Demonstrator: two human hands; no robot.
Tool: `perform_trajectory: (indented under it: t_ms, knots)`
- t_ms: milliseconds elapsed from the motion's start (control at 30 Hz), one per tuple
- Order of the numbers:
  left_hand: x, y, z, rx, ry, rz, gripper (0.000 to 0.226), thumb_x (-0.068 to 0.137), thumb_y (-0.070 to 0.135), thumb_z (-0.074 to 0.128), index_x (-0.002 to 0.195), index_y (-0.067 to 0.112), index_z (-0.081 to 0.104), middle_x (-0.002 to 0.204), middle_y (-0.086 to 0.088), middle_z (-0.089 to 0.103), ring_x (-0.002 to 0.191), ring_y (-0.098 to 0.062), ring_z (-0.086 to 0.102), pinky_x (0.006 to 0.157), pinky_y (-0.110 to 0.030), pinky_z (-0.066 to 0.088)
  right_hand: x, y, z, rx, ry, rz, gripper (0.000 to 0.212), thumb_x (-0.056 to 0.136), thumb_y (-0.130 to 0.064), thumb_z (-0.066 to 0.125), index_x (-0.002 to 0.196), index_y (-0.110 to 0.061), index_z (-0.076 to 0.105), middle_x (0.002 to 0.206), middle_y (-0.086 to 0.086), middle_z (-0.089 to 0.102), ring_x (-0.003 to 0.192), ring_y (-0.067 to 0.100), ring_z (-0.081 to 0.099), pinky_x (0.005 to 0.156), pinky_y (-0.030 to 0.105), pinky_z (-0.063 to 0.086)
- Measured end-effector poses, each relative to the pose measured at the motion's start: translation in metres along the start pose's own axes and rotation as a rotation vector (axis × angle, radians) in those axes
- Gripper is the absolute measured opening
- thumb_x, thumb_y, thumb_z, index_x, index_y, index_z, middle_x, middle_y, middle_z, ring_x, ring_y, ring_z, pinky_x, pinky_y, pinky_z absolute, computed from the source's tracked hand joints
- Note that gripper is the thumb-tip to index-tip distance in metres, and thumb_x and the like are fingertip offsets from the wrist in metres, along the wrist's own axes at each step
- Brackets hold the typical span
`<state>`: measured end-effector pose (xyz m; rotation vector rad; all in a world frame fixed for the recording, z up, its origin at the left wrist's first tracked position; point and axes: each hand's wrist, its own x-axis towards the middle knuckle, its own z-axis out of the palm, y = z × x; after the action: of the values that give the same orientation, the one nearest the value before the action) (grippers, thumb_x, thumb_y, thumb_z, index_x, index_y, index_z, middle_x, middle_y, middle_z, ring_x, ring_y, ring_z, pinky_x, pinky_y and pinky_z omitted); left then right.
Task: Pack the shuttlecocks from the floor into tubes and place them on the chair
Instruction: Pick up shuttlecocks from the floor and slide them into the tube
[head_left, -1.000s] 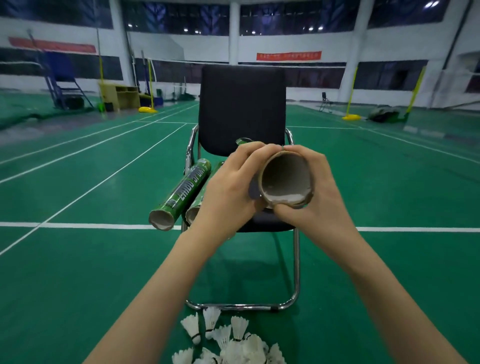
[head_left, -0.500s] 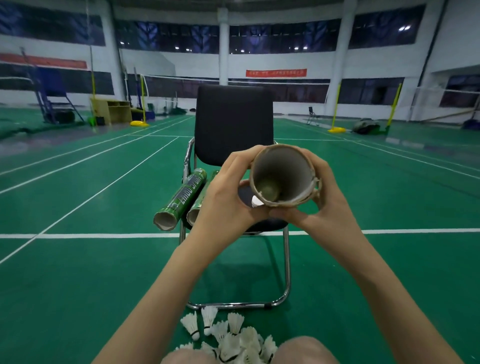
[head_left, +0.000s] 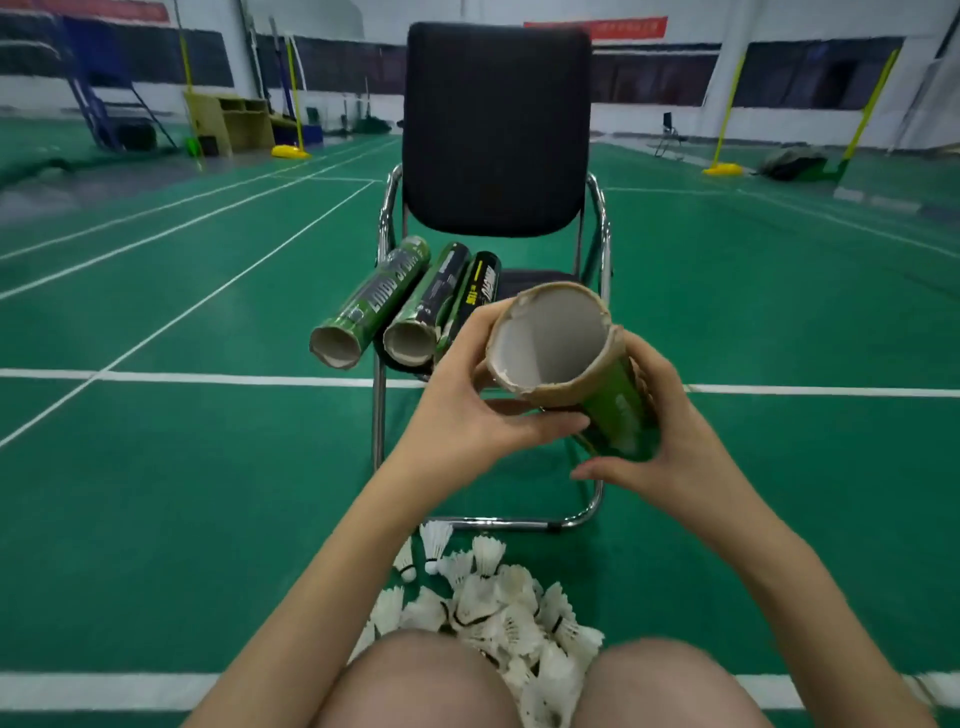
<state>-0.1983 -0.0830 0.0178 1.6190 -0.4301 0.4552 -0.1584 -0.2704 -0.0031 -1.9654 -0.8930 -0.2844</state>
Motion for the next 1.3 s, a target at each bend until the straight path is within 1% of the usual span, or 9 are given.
perform_trajectory:
  t_ms: [100, 200, 333, 533, 667, 767, 900, 1133, 1300]
  knots:
    - [-0.005, -0.037, -0.005, -0.031, 0.032, -0.108, 0.067, 0.053, 0.017, 0.09, 0.106, 0.043, 0.057, 0.111, 0.014, 0.063, 0.108, -0.01, 0.061, 0.084, -0.028, 0.054, -0.009, 0.044, 0.027, -0.087, 0.026, 0.034, 0.108, 0.054, -0.021, 0.086, 0.128, -0.056, 0.017, 0.124, -0.044, 0.032, 0.115, -0.003, 0.045, 0.091, 0.022, 0.04]
    - [-0.015, -0.079, -0.003, -0.097, 0.061, -0.246, 0.069, 0.054, 0.008, 0.089, 0.107, 0.037, 0.056, 0.106, 0.013, 0.066, 0.104, -0.009, 0.063, 0.079, -0.02, 0.052, -0.027, 0.084, 0.051, -0.098, 0.079, 0.085, 0.099, 0.057, -0.019, 0.085, 0.125, -0.05, 0.019, 0.121, -0.03, 0.038, 0.111, 0.011, 0.051, 0.085, 0.032, 0.046]
    - [-0.032, -0.139, 0.005, -0.09, 0.05, -0.417, 0.067, 0.059, 0.01, 0.086, 0.11, 0.039, 0.054, 0.106, 0.019, 0.066, 0.105, -0.004, 0.062, 0.082, -0.02, 0.051, -0.054, 0.126, 0.079, -0.096, 0.044, 0.227, 0.092, 0.059, -0.023, 0.084, 0.12, -0.053, 0.023, 0.113, -0.032, 0.039, 0.101, 0.008, 0.052, 0.08, 0.027, 0.046]
    - [-0.069, -0.219, 0.008, -0.059, 0.024, -0.619, 0.065, 0.069, -0.003, 0.078, 0.11, 0.039, 0.053, 0.098, 0.027, 0.067, 0.1, 0.003, 0.061, 0.083, -0.021, 0.052, -0.09, 0.18, 0.113, -0.147, -0.101, 0.403, 0.093, 0.058, -0.024, 0.085, 0.121, -0.06, 0.026, 0.112, -0.025, 0.045, 0.107, 0.012, 0.051, 0.088, 0.04, 0.047]
    - [-0.106, -0.258, -0.003, 0.033, 0.052, -0.727, 0.057, 0.072, 0.015, 0.079, 0.115, 0.042, 0.054, 0.108, 0.022, 0.065, 0.104, 0.001, 0.061, 0.094, -0.023, 0.05, -0.115, 0.211, 0.124, -0.16, -0.176, 0.523, 0.092, 0.06, -0.027, 0.083, 0.116, -0.067, 0.022, 0.111, -0.024, 0.045, 0.107, 0.01, 0.05, 0.089, 0.038, 0.046]
    - [-0.135, -0.281, -0.013, 0.098, 0.163, -0.793, 0.048, 0.066, 0.034, 0.076, 0.111, 0.035, 0.061, 0.105, 0.015, 0.069, 0.102, -0.004, 0.064, 0.09, -0.023, 0.052, -0.131, 0.226, 0.136, -0.172, -0.248, 0.553, 0.093, 0.061, -0.032, 0.082, 0.117, -0.069, 0.017, 0.108, -0.032, 0.037, 0.101, 0.007, 0.048, 0.084, 0.034, 0.047]
    - [-0.171, -0.307, -0.023, 0.285, 0.354, -0.828, 0.026, 0.075, 0.026, 0.074, 0.098, 0.032, 0.064, 0.096, 0.011, 0.069, 0.093, -0.005, 0.065, 0.085, -0.026, 0.053, -0.142, 0.238, 0.151, -0.242, -0.347, 0.597, 0.09, 0.062, -0.043, 0.079, 0.118, -0.069, 0.013, 0.111, -0.023, 0.035, 0.097, 0.011, 0.05, 0.076, 0.035, 0.05]
    - [-0.196, -0.32, -0.028, 0.517, 0.431, -0.884, 0.026, 0.082, 0.019, 0.072, 0.101, 0.029, 0.058, 0.103, 0.011, 0.046, 0.092, 0.008, 0.05, 0.075, -0.003, 0.04, -0.146, 0.243, 0.166, -0.332, -0.404, 0.569, 0.091, 0.061, -0.049, 0.076, 0.13, -0.056, 0.016, 0.113, -0.022, 0.032, 0.101, 0.012, 0.049, 0.071, 0.034, 0.052]
    - [-0.2, -0.326, -0.022, 0.54, 0.392, -0.934, 0.045, 0.08, 0.023, 0.074, 0.115, 0.032, 0.047, 0.098, 0.007, 0.051, 0.095, -0.01, 0.054, 0.081, -0.023, 0.044, -0.146, 0.24, 0.168, -0.335, -0.4, 0.588, 0.092, 0.062, -0.048, 0.075, 0.13, -0.057, 0.014, 0.12, -0.02, 0.039, 0.108, 0.011, 0.046, 0.078, 0.039, 0.051]
